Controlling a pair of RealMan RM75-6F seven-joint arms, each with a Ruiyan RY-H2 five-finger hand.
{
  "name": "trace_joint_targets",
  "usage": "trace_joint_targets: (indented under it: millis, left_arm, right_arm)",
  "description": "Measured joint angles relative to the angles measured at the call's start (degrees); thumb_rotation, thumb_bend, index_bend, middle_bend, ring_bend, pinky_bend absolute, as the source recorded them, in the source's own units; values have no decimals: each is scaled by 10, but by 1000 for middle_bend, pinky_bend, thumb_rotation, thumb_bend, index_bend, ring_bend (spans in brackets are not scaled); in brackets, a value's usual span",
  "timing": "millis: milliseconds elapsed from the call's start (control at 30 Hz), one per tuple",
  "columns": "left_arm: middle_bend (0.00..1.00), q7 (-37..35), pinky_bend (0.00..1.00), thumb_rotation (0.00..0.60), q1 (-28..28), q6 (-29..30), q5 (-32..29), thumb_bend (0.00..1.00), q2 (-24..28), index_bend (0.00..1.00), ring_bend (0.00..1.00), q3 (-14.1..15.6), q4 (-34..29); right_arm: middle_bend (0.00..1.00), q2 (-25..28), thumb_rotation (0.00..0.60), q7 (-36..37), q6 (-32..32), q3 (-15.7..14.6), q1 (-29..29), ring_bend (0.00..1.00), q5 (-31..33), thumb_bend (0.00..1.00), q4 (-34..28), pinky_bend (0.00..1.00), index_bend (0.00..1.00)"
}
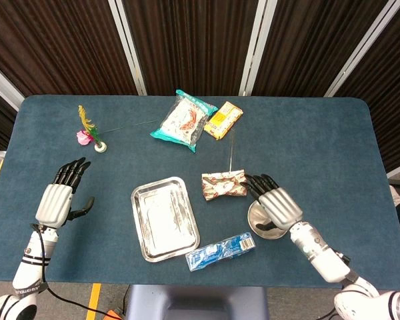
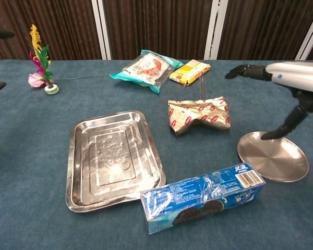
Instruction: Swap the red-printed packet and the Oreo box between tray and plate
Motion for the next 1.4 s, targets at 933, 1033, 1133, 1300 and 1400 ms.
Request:
trace_joint_targets:
  millis: [933, 1033, 1133, 1300, 1400]
  left_arm:
    - [0, 31, 77, 600, 13, -35, -29, 382, 21, 0, 0, 0, -1]
    - [0, 33, 77, 600, 15, -34, -27, 383, 24, 0, 0, 2, -7]
    - [0, 39, 77, 600, 17, -29, -21, 383, 29, 0, 0, 5, -16]
    - [0, 38, 74, 600, 19, -25, -4, 391, 36, 0, 0, 10, -26]
    - [0, 26, 73, 600, 15, -24, 28, 397, 39, 0, 0, 19, -23]
  right_arm:
    - [655, -256, 600, -166, -14, 65, 199, 607, 216, 440, 251, 734, 795]
    - [663, -228, 600, -155, 6, 62, 185, 614, 192, 441, 214, 734, 805]
    - [668, -183, 600, -152, 30, 54, 166, 619, 164, 441, 158, 734, 811]
    - [668, -74, 600, -146, 57, 23, 122, 619, 125, 441, 42, 733, 811]
    - [668, -18, 600, -145, 47, -4, 101, 619, 131, 441, -3, 727, 802]
